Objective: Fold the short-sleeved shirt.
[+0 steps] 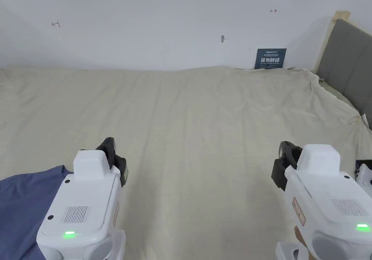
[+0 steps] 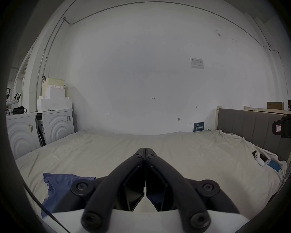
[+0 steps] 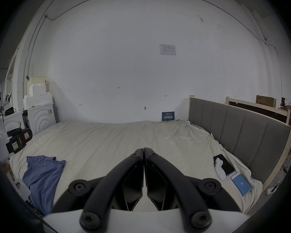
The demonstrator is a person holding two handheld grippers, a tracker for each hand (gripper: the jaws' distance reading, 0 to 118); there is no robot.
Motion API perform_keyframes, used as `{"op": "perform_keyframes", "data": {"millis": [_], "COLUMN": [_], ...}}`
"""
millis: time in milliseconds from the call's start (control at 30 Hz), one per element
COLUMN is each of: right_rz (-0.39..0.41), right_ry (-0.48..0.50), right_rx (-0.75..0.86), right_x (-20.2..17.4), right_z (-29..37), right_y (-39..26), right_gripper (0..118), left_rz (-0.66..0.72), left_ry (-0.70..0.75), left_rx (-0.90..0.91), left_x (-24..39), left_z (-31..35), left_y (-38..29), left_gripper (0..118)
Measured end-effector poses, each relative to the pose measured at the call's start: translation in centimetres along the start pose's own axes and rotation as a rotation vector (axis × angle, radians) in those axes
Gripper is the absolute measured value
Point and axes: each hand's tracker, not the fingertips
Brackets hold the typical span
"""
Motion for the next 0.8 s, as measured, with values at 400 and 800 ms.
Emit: {"op": "perform_keyframes", "data": {"millis": [400,800], "right_rz": [0.002,0.003], "right_ry": [0.000,0.002], "right_rx": [0.002,0.001], "right_x": [-0.03,0.06], "right_z": [0.00,-0.08], "right_y": [0.05,0.09], "right_gripper": [0,0], "left_rz": [0.016,0.017], "left_ry": [-0.004,-0.004], "left_rx": [-0.004,-0.001], "left_x": [-0.34,-0.38], "left_z": [0.06,-0.03], "left_y": [-0.07,0.05], "left_gripper": [0,0]}}
